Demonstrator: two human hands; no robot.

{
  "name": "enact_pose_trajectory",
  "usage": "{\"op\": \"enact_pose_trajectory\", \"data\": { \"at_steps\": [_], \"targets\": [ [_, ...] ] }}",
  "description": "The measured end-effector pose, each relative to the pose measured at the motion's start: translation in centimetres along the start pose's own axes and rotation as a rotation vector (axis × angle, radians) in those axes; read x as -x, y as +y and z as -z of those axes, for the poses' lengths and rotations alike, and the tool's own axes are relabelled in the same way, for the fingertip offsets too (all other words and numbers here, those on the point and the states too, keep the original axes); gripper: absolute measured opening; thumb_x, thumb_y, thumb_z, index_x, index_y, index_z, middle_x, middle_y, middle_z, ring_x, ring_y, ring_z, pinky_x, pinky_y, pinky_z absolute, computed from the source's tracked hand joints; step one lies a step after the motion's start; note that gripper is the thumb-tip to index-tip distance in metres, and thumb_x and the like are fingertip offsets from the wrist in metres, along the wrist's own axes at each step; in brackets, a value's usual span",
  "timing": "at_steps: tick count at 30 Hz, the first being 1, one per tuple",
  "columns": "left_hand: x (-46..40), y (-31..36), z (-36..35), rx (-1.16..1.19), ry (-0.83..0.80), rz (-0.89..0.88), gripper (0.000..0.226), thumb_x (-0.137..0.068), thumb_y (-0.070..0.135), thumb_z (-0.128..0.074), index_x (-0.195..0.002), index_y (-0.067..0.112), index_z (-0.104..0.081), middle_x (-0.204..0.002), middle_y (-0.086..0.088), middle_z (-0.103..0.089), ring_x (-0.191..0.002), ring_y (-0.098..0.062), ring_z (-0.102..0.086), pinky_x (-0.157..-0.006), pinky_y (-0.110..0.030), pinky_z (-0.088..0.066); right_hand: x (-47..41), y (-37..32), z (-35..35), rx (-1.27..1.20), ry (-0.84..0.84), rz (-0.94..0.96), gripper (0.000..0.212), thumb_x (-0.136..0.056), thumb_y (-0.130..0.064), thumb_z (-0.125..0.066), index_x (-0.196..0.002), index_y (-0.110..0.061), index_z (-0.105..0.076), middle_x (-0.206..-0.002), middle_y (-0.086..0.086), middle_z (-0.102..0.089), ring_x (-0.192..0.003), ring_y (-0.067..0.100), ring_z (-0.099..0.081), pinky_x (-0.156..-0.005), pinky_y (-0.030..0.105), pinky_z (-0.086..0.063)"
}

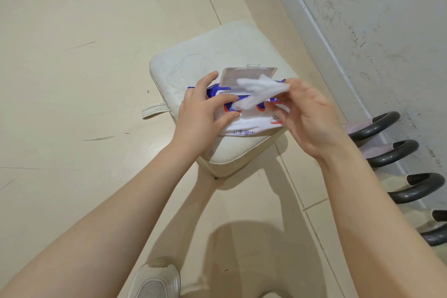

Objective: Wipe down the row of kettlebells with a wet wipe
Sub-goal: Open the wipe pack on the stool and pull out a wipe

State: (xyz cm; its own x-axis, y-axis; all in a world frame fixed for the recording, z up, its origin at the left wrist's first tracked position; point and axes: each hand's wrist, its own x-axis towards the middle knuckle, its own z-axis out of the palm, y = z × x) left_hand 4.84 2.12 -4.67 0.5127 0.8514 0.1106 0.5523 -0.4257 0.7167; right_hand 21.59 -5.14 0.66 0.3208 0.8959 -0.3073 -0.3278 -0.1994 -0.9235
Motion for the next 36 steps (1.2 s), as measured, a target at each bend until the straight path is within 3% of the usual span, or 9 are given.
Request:
{"op": "enact_pose_trajectory", "data": {
  "at_steps": [7,10,14,18,21,25,30,33,36],
  "targets": [
    [0.6,0.8,-0.8,-0.161,0.138,-0.151,0.02,-0.078,0.023,-0.053,-0.078,0.018,-0.072,-0.137,-0.014,-0.052,-0.117,-0.034,-0.043,-0.092,-0.047,-0.032,-0.3,0.2,0.6,-0.533,0.384,0.001,0.023,-0.099,-0.014,-0.035,-0.092,-0.005,-0.055,-0.08,0.007,-0.068,-0.077,0.021,-0.067,-0.075,0.037,-0.059],
    [0.8,0.5,-1.0,-0.139,0.233,-0.257,0.02,-0.075,0.012,-0.055,-0.091,0.02,-0.065,-0.129,-0.013,-0.058,-0.112,-0.029,-0.051,-0.091,-0.037,-0.03,-0.5,-0.3,1.6,-0.807,0.539,-0.033,0.026,-0.085,0.004,-0.033,-0.065,-0.011,-0.042,-0.041,-0.002,-0.043,-0.032,0.012,-0.039,-0.035,0.015,-0.039],
    [1.3,1.4,-1.3,-0.167,0.218,-0.363,0.041,-0.077,0.009,-0.057,-0.112,0.022,-0.044,-0.109,-0.005,-0.068,-0.1,-0.013,-0.046,-0.094,-0.031,-0.027,-0.1,1.0,1.6,-0.376,0.68,-0.165,0.034,-0.088,-0.001,-0.022,-0.065,-0.019,-0.038,-0.054,-0.004,-0.031,-0.032,0.008,-0.022,-0.031,0.015,-0.017],
    [1.6,1.6,-2.7,-0.335,0.252,-0.422,0.047,-0.08,0.037,-0.053,-0.121,0.017,-0.045,-0.106,-0.008,-0.069,-0.096,-0.017,-0.043,-0.08,-0.031,-0.03,0.1,1.5,1.4,-0.129,0.677,-0.266,0.028,-0.085,-0.005,-0.032,-0.071,-0.019,-0.051,-0.061,-0.001,-0.039,-0.041,0.01,-0.025,-0.033,0.014,-0.013],
    [0.7,2.0,-2.8,-0.344,0.332,-0.385,0.048,-0.075,0.025,-0.061,-0.12,0.017,-0.047,-0.112,-0.008,-0.067,-0.1,-0.019,-0.043,-0.078,-0.035,-0.04,0.5,1.6,1.4,0.032,0.654,-0.282,0.024,-0.089,-0.02,-0.042,-0.069,-0.017,-0.055,-0.063,0.002,-0.041,-0.046,0.012,-0.026,-0.036,0.014,-0.015],
    [-0.8,2.1,-1.8,-0.354,0.341,-0.36,0.05,-0.068,0.007,-0.056,-0.116,0.016,-0.047,-0.112,-0.009,-0.066,-0.096,-0.025,-0.051,-0.072,-0.036,-0.048,0.9,0.5,0.9,0.127,0.586,-0.164,0.056,-0.095,-0.052,-0.027,-0.057,-0.021,-0.053,-0.054,-0.005,-0.05,-0.036,0.007,-0.037,-0.036,0.014,-0.022],
    [-2.9,1.6,-0.6,-0.355,0.254,-0.336,0.038,-0.06,0.004,-0.069,-0.096,0.012,-0.059,-0.088,-0.009,-0.066,-0.081,-0.023,-0.047,-0.062,-0.031,-0.033,1.4,1.3,0.0,0.685,0.229,0.104,0.034,-0.082,-0.019,-0.065,-0.05,-0.021,-0.056,-0.042,-0.012,-0.041,-0.046,0.003,-0.037,-0.049,0.019,-0.032],
    [-3.1,1.8,-0.2,-0.308,0.173,-0.302,0.031,-0.058,-0.001,-0.064,-0.088,0.006,-0.063,-0.077,-0.013,-0.062,-0.068,-0.03,-0.053,-0.053,-0.029,-0.03,0.9,2.2,-0.5,1.167,0.168,0.163,0.015,-0.079,-0.028,-0.065,-0.065,-0.027,-0.06,-0.053,-0.013,-0.051,-0.06,0.013,-0.046,-0.058,0.027,-0.037],
    [-2.6,2.1,0.3,-0.188,0.157,-0.25,0.025,-0.068,0.004,-0.053,-0.091,0.005,-0.064,-0.082,-0.013,-0.063,-0.074,-0.029,-0.051,-0.05,-0.031,-0.035,0.4,1.6,-1.5,1.306,0.191,0.197,0.01,-0.085,-0.032,-0.056,-0.081,-0.027,-0.063,-0.062,-0.008,-0.05,-0.07,0.019,-0.047,-0.056,0.028,-0.032]
  ]
}}
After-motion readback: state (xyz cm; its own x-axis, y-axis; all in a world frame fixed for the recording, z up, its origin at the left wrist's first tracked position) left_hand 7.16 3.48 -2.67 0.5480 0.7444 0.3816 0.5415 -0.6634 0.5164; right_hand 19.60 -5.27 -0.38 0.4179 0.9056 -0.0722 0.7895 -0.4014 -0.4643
